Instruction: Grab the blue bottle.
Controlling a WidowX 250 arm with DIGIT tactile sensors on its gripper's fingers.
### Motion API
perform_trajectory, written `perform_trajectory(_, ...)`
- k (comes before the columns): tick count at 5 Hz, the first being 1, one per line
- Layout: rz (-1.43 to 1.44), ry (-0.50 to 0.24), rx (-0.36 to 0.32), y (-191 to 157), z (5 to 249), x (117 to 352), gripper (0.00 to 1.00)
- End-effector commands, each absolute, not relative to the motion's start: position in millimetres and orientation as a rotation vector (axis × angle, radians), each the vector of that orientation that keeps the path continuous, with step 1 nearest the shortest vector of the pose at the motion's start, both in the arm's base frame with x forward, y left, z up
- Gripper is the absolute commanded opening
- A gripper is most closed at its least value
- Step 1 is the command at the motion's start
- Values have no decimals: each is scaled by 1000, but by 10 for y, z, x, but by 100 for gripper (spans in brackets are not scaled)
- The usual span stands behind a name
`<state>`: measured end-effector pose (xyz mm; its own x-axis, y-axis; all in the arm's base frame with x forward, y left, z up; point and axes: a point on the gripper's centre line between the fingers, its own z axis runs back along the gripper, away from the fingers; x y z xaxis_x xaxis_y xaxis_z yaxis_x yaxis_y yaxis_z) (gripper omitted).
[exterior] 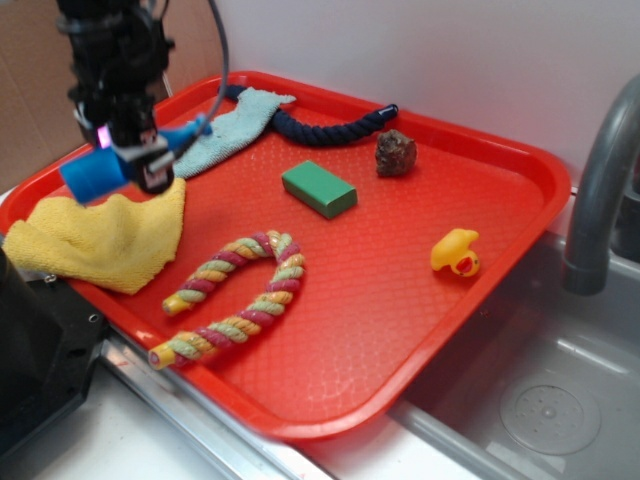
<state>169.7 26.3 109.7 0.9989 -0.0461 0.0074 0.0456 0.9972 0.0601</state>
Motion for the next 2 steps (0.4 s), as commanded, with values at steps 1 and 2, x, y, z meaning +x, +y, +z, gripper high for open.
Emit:
perform_trajectory(1, 171, -33, 101, 427, 2144, 1771, 0)
perform_trajectory(2, 234, -11, 102, 387, 2076, 1782, 0)
